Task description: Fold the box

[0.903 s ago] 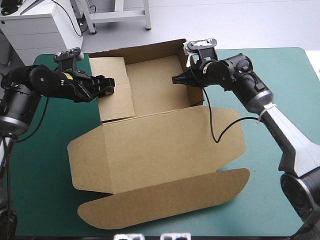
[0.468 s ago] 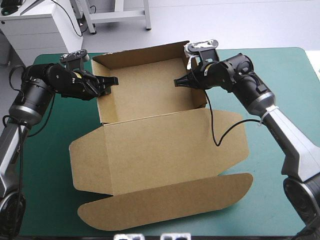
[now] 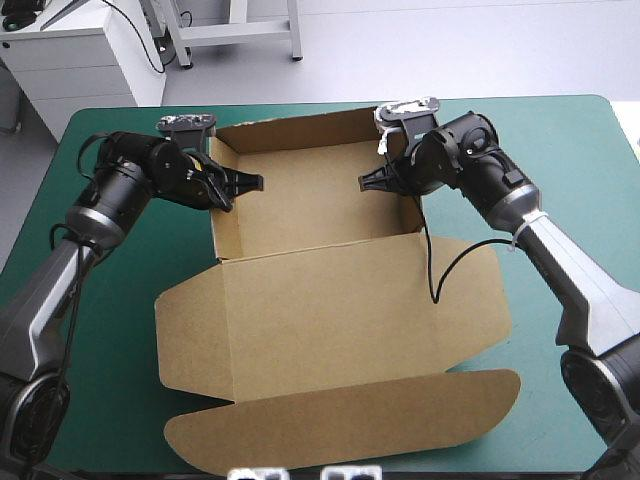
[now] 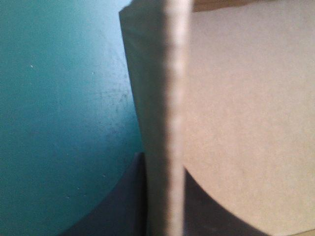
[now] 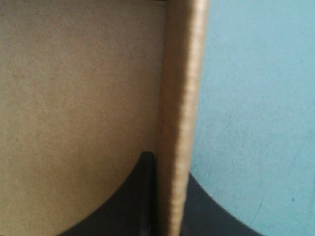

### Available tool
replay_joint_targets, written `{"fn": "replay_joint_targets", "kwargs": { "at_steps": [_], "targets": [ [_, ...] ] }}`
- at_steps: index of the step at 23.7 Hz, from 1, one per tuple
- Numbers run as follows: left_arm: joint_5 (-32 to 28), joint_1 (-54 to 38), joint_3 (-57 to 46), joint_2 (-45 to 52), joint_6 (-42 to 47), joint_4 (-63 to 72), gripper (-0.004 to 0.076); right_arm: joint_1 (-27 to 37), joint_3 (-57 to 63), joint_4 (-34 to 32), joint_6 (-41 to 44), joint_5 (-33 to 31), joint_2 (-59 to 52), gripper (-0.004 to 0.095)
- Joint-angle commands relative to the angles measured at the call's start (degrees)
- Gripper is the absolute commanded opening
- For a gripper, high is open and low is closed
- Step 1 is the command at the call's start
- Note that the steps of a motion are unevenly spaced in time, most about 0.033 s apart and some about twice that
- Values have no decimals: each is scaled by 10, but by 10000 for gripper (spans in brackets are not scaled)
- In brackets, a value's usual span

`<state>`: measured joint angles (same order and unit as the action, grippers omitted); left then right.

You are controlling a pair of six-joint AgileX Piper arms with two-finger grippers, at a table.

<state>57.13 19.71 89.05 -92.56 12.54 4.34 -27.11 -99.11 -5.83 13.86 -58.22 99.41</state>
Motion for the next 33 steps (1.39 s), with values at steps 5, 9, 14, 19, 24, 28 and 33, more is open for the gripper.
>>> {"fn": "replay_joint_targets", "kwargs": {
  "at_steps": [5,9,14,19,24,28,33],
  "targets": [
    [-8,46,22,-44,13,18,-8,-4,81,48,-19,8,-19,-14],
    [5,47,22,-84,23,18,-8,-4,130,54,-12,12,-12,-14],
    [9,47,22,-123,26,17,-8,-3,132,66,-16,9,11,-14],
    [9,47,22,-153,21,20,-8,-3,132,62,-17,9,31,-14],
    [23,47,22,-159,-15,16,14,-3,132,-18,-19,-13,35,-6],
    [54,47,22,-159,-35,20,179,-3,132,-86,-19,-63,35,247],
    [63,47,22,-159,-35,41,454,-3,130,-134,21,-90,35,490]
  ]
}}
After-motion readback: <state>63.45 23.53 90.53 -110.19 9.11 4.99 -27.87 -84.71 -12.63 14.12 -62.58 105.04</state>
